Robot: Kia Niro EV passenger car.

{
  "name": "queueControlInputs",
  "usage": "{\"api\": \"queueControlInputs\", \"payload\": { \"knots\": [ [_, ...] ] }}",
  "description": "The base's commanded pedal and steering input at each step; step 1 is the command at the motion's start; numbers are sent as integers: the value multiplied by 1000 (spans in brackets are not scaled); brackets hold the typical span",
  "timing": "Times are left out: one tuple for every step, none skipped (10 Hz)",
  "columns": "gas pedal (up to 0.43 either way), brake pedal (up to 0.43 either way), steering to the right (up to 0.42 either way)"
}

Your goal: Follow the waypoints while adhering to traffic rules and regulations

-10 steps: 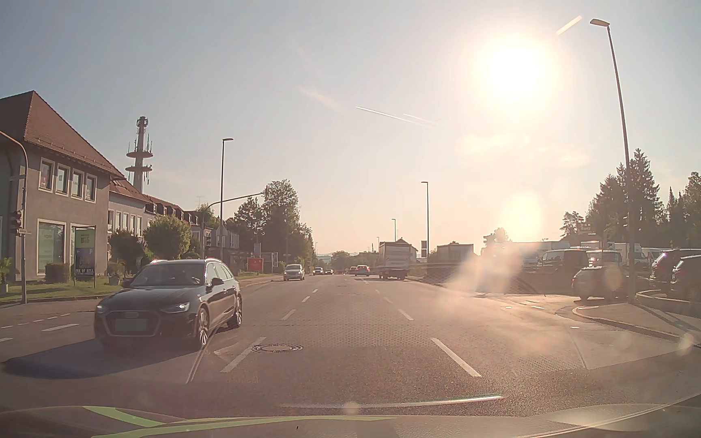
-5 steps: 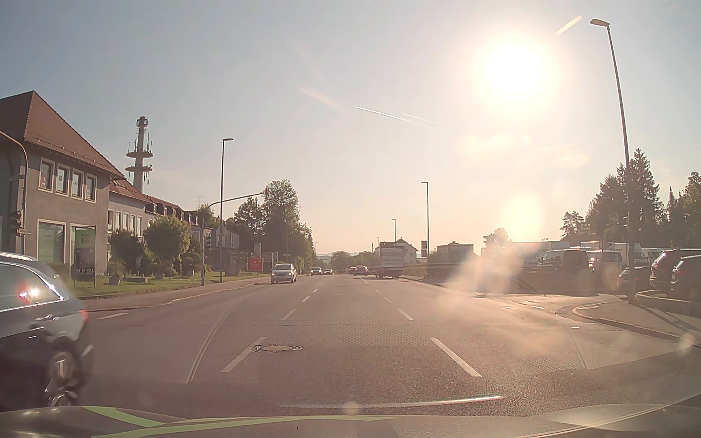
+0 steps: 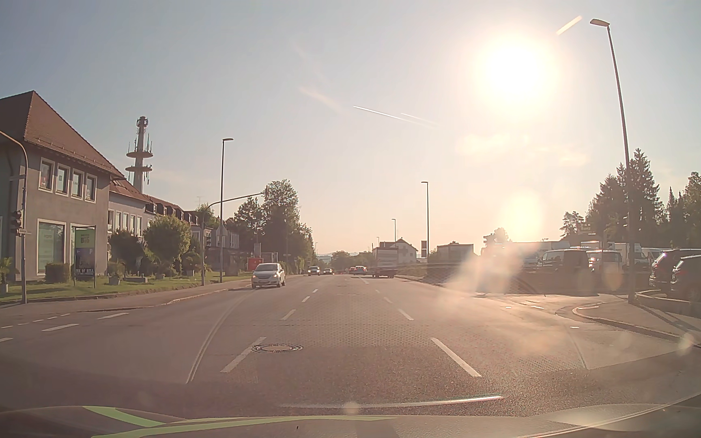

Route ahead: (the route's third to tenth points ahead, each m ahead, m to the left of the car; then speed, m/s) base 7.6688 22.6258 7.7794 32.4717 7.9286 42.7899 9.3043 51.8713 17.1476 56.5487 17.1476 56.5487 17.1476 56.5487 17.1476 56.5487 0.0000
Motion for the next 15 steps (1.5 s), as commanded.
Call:
{"api": "queueControlInputs", "payload": {
  "knots": [
    [0, 280, 2],
    [0, 280, 2],
    [0, 280, 2],
    [0, 280, 2],
    [0, 280, 2],
    [0, 280, 2],
    [0, 280, 2],
    [0, 280, 2],
    [0, 280, 2],
    [0, 287, 2],
    [0, 280, 2],
    [0, 287, 2],
    [0, 287, 2],
    [0, 280, 2],
    [0, 287, 2]
  ]
}}
